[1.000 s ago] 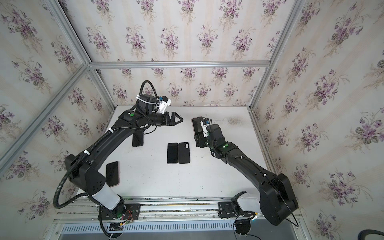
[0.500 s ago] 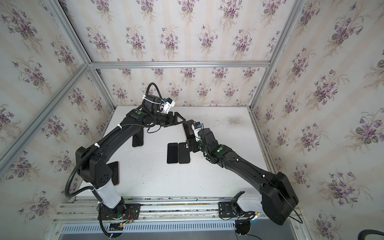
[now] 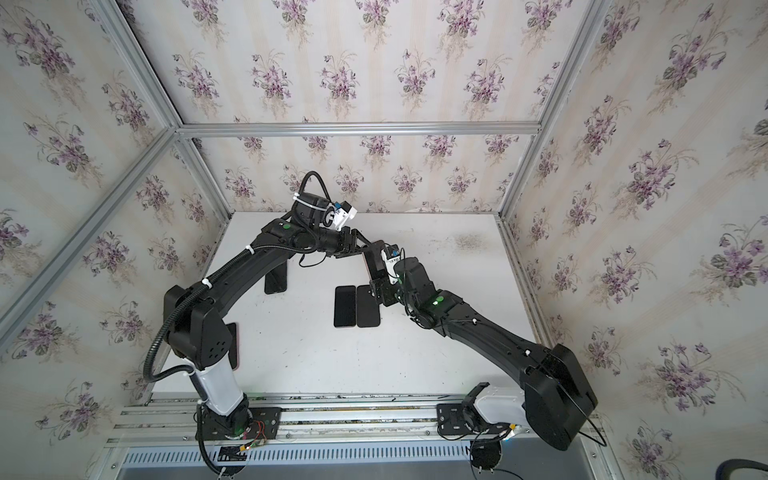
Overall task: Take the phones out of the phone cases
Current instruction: 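Close the left gripper on the pink case edge while the right holds the phone, then lift the phone away with the left gripper while the right gripper opens and withdraws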
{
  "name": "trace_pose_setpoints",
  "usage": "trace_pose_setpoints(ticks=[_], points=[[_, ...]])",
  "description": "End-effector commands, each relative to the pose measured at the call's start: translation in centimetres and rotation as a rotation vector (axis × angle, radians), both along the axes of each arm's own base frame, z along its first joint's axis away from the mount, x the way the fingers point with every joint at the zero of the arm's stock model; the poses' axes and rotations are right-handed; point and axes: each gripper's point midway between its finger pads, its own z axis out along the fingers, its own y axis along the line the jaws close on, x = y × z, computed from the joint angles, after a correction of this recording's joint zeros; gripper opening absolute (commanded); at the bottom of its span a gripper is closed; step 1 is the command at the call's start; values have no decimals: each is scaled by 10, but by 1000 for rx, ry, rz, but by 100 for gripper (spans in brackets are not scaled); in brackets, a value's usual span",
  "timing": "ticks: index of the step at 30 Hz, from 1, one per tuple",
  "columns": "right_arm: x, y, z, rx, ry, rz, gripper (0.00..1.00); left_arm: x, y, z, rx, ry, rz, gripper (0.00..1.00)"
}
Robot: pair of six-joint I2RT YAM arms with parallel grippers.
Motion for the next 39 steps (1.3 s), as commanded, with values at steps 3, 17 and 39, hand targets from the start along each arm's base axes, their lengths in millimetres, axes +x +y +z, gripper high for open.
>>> trace_pose_setpoints(ticks=[3,17,39], points=[[10,9,24,50,-72,2,21,-2,-7,8,-47,-4,-41,41],[10,9,22,41,-64,-4,20,-7,-8,3,-53,14,-59,29],[4,12,28,99,-66,-5,67,3,5,32,-90,-28,-11,1]])
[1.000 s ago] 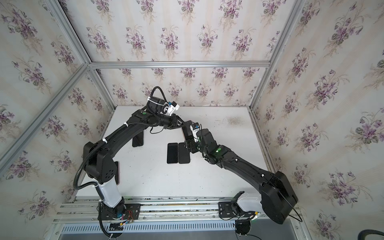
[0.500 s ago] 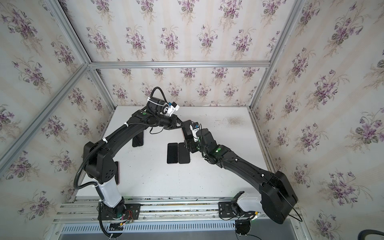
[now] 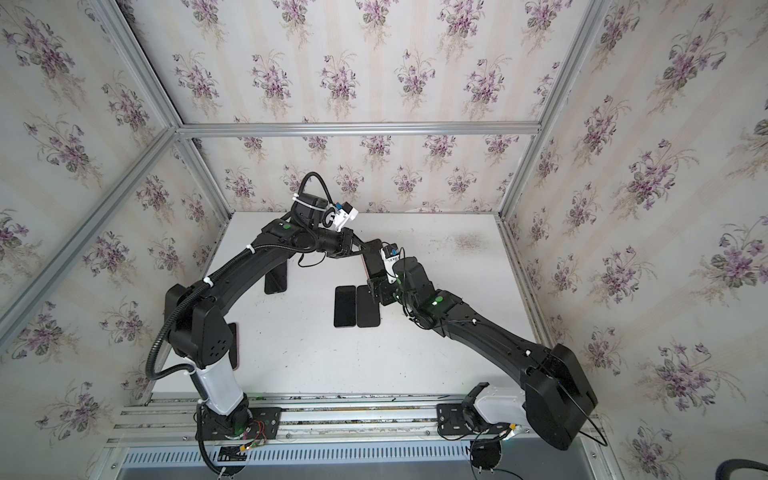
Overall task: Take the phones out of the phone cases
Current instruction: 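Lift the phone away with the left gripper while the right gripper opens and withdraws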
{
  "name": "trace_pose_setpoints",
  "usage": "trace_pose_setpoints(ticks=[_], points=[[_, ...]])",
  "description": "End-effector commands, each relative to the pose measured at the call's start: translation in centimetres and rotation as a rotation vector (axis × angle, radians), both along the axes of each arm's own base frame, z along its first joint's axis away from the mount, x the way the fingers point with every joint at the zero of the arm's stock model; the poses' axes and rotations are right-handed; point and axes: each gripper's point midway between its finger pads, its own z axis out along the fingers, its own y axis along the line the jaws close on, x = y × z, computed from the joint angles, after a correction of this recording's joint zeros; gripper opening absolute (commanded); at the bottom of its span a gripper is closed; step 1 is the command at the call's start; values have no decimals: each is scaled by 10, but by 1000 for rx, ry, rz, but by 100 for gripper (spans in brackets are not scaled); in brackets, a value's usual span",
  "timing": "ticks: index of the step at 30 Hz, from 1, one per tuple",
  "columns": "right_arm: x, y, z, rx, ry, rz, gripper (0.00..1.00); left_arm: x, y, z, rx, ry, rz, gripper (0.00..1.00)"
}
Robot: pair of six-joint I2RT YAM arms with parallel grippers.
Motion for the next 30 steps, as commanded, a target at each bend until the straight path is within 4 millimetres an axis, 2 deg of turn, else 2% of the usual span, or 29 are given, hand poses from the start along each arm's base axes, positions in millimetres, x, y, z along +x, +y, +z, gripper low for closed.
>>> trace_pose_setpoints(ticks=[1,3,7,13,20,25,26,30], points=[[4,4,19,68,-48,-15,72,7,5,32,-69,-20,38,0],[3,4,25,101,-50,-20,80,13,14,46,-91,-41,70,0],[-2,5,38,170,-59,-19,88,26,34,75,-139,-85,142,0],[-9,6,51,259,-36,-21,91,42,67,113,-203,-155,243,0],[-4,3,65,445,41,-42,93,46,87,151,-317,-218,312,0],[3,5,95,683,42,-7,93,46,96,171,-389,-233,341,0],[11,-4,101,717,27,-24,93,45,97,174,-400,-233,342,0],[13,6,129,828,1,56,92,46,103,184,-457,-228,359,0]])
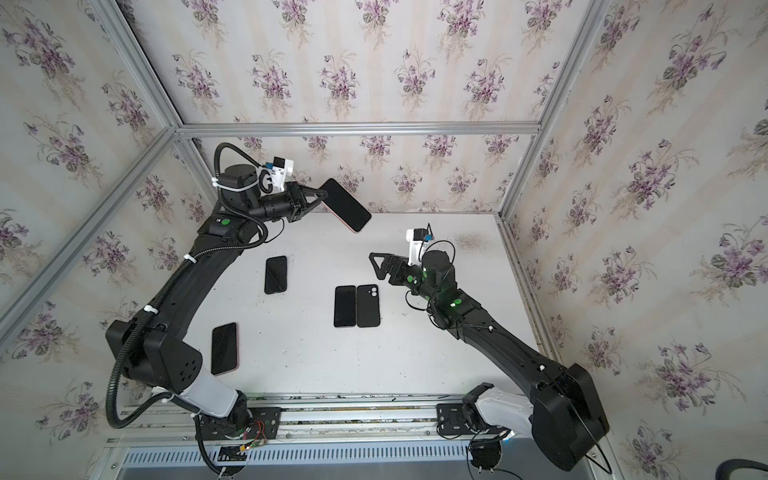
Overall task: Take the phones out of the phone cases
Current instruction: 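Lift the phone away with the left gripper while the right gripper opens and withdraws, then move the open right gripper toward the phone held by the left gripper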
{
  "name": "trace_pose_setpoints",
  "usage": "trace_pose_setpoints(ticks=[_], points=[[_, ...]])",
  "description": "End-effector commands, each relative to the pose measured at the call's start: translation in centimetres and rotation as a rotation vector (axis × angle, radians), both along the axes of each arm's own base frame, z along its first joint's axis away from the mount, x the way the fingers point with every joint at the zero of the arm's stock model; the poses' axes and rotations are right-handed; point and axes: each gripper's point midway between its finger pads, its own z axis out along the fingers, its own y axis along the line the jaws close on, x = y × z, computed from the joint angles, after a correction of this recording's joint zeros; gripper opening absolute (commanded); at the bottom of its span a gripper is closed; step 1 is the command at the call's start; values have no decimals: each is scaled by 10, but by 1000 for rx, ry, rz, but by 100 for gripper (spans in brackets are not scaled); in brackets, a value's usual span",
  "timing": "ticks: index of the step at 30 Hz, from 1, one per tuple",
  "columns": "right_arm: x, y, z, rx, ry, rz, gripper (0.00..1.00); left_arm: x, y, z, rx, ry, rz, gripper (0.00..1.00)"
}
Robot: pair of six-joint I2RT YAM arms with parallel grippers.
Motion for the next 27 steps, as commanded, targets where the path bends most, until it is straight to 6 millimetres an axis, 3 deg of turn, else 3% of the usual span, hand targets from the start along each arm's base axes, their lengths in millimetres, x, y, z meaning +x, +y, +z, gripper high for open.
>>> trace_pose_setpoints(ticks=[1,10,27], points=[[-4,17,54,192,-105,103,92,-2,1,33,-102,-74,-9,0],[5,41,91,415,-131,228,75,4,5,33,-254,-51,-7,0],[25,42,103,526,-159,195,52,3,7,22,-325,-16,-2,0]])
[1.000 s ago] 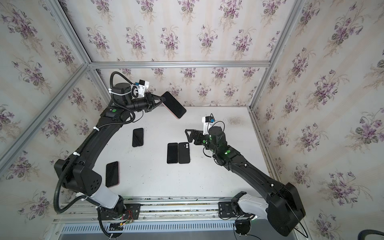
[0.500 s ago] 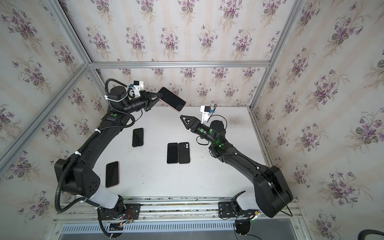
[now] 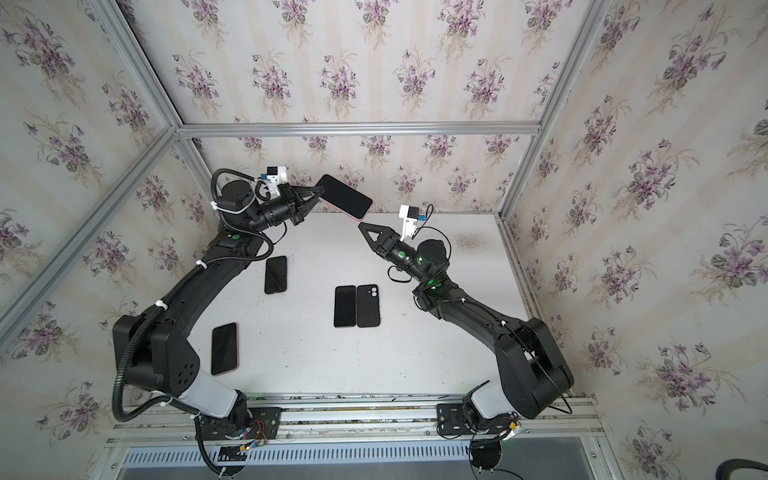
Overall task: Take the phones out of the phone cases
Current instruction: 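Move the open right gripper toward the phone held by the left gripper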
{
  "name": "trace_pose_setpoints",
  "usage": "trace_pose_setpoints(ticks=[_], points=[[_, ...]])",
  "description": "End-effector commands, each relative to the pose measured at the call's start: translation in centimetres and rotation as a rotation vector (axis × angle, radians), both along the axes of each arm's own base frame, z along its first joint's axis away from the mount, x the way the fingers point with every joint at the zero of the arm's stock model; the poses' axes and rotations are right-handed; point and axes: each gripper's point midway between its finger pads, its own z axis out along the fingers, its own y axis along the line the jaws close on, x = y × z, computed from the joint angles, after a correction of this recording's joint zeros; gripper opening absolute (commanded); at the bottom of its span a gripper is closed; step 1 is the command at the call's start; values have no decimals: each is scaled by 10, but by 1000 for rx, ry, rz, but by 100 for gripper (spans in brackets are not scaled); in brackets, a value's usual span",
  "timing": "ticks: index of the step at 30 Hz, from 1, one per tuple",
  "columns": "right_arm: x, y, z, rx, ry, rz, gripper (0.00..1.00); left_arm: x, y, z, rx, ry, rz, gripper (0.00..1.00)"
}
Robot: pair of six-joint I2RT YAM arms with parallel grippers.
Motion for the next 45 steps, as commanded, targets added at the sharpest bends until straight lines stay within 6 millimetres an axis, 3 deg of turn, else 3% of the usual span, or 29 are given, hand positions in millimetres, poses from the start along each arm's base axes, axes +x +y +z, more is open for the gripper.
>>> trace_pose_setpoints(ticks=[1,13,33,45], points=[[0,-3,27,84,-64,-5,50,-7,1,25,-43,-83,-12,0],[7,1,30,135,-59,11,35,-8,2,20,-45,-75,-5,0],[8,8,25,167,-35,38,30,-4,1,12,-43,-62,-5,0],[11,13,16,171,-11,58,16,-2,1,12,-47,-57,-3,0]])
